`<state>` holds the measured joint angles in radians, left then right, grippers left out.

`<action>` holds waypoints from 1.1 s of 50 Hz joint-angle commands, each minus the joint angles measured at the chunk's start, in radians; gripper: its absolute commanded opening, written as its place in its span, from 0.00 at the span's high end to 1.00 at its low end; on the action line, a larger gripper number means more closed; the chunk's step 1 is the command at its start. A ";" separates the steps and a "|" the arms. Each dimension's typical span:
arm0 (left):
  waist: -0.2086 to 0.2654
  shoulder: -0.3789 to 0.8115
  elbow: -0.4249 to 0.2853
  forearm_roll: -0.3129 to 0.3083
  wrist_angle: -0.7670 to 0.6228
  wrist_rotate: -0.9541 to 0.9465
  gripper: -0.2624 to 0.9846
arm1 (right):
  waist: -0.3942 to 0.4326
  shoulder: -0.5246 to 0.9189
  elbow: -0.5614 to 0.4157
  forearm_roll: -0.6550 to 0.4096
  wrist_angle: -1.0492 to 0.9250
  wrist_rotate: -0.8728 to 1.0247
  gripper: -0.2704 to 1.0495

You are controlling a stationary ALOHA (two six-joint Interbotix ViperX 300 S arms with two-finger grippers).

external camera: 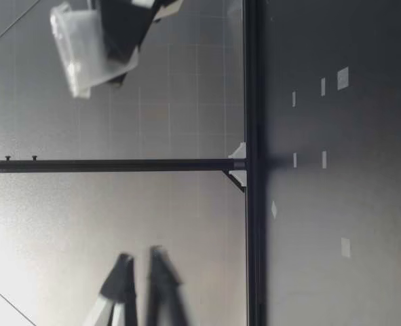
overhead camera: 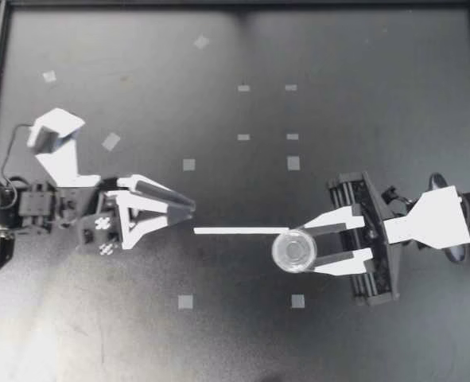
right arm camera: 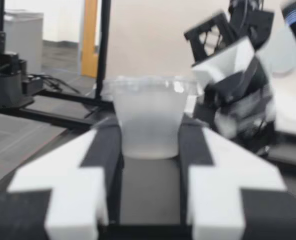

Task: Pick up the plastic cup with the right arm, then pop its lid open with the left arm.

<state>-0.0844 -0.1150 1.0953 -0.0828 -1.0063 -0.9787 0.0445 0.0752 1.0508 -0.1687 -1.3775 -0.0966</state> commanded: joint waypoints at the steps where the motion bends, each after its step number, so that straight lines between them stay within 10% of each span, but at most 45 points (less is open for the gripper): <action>1: 0.000 -0.005 -0.043 0.021 0.078 -0.091 0.28 | 0.003 -0.003 -0.038 0.002 -0.002 -0.012 0.63; 7: -0.002 -0.002 -0.097 0.038 0.144 -0.178 0.15 | 0.003 0.012 -0.077 0.008 0.064 -0.029 0.63; 55: -0.080 0.020 -0.293 0.078 0.127 -0.190 0.16 | -0.051 0.155 -0.109 0.097 0.207 0.006 0.63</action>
<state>-0.1411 -0.0353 0.8621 -0.0276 -0.8330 -1.1827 0.0138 0.2224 0.9434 -0.0874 -1.1827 -0.1074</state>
